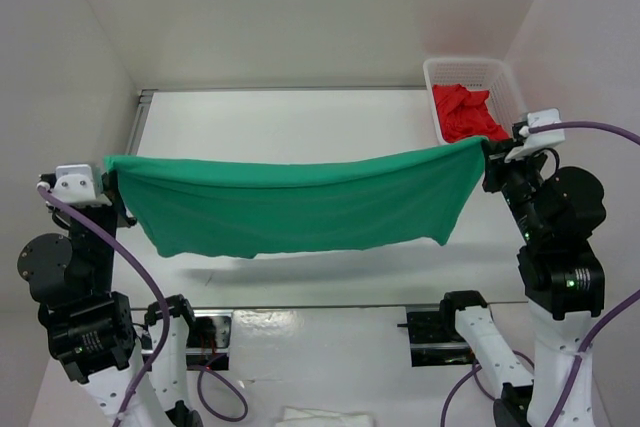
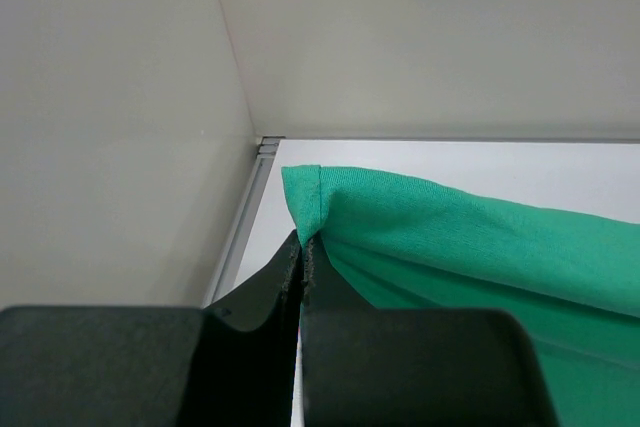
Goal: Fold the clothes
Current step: Fold the tank top
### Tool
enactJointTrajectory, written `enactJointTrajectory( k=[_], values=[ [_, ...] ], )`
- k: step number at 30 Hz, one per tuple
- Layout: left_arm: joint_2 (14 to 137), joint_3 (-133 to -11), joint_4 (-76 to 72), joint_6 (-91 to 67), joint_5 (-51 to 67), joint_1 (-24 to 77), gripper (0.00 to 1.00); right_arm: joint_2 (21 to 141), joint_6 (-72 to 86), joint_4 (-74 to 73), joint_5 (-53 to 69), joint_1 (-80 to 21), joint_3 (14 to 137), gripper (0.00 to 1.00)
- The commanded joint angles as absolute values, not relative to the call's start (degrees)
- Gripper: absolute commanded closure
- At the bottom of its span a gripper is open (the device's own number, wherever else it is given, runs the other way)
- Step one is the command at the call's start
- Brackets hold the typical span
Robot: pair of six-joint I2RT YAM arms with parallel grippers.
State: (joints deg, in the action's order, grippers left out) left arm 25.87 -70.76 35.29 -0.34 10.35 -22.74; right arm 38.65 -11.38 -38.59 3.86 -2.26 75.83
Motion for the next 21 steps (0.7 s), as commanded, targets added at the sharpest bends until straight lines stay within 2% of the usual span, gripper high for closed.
enactJointTrajectory(
  k=[1, 13, 21],
  values=[
    [25.0, -73.1, 33.7, -1.0, 11.3, -23.1, 1.00, 38.4, -11.2, -37.3, 4.0, -2.1, 77.8, 1.00],
    [26.4, -53.6, 30.0, 3.9, 11.3, -23.1, 1.00, 45.2, -12.8, -31.2, 5.6, -2.1, 63.6, 1.00],
    [40.0, -56.2, 22.9, 8.1, 10.0, -23.1, 1.00, 55.5, -13.9, -25.2, 5.1, -2.1, 65.5, 1.00]
  ],
)
